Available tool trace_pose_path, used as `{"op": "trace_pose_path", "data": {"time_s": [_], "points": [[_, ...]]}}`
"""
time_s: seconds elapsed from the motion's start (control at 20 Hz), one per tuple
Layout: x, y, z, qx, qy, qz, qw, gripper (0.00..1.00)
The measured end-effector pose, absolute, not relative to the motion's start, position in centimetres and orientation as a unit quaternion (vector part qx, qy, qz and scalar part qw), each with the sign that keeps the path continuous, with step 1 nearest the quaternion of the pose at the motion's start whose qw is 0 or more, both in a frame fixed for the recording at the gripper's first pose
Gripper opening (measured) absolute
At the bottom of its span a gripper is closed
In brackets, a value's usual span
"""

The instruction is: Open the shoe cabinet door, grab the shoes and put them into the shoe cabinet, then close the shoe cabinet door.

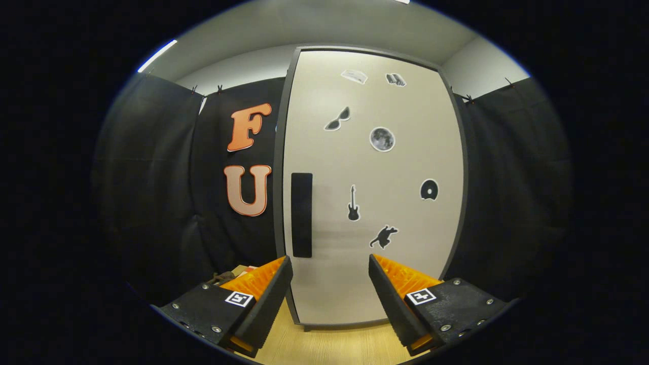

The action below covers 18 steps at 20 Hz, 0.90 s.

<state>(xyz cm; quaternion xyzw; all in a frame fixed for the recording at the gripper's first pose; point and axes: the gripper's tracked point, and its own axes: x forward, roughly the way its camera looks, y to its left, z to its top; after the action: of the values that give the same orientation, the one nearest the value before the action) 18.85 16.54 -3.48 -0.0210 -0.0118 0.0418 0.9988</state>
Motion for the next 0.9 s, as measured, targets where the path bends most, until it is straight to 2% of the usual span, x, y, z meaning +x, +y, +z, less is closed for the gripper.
{"op": "trace_pose_path", "data": {"time_s": [0.4,0.9], "points": [[8.4,10.1,-2.0,-0.012,-0.009,0.010,1.000,0.94],[1.2,7.0,-1.1,-0.016,-0.010,-0.007,1.000,0.94]]}}
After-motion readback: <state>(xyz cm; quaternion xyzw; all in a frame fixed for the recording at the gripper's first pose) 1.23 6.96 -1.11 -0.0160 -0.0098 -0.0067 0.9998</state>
